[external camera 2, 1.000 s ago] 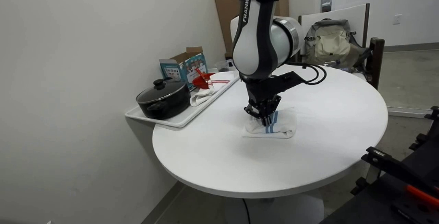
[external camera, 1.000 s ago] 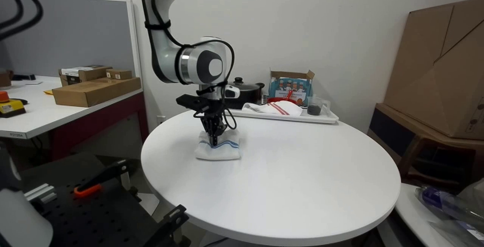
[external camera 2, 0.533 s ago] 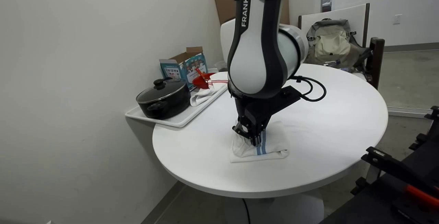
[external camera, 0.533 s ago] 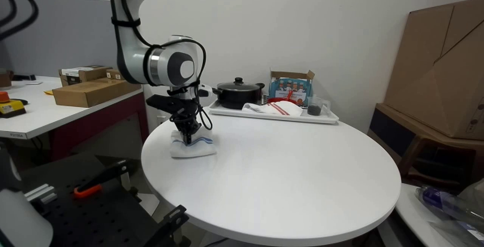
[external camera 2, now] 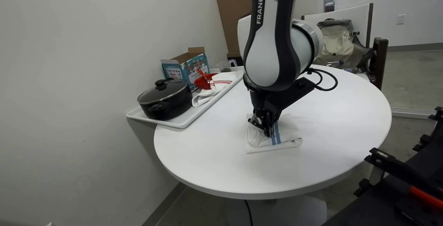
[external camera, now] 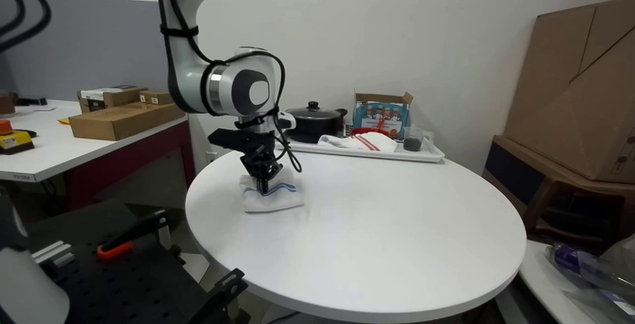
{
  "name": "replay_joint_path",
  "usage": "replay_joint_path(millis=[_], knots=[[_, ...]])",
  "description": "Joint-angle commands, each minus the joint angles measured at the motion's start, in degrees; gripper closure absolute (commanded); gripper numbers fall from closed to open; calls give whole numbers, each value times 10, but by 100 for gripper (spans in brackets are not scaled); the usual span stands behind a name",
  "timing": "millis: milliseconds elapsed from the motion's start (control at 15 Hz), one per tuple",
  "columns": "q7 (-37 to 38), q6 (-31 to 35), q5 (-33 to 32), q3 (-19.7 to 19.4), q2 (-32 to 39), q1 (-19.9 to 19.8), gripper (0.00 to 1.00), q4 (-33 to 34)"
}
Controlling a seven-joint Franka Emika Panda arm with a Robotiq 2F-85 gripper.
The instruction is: Use the white and blue cloth to wipe the table
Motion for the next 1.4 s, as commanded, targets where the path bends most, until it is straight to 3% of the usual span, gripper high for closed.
replay_joint_path(millis=[0,133,400,733,933,1333], knots=[[-65,8,-5,-32,14,-64,100,24],[-101,3,-6,-44,18,-111,100,45],[-169,-5,5,-32,33,-226,100,99],[-198,-13,19,-22,52,-327,100,145],[-196,-15,22,-26,47,-355,100,128],[-212,-11,11,-9,-10,-358,100,2]])
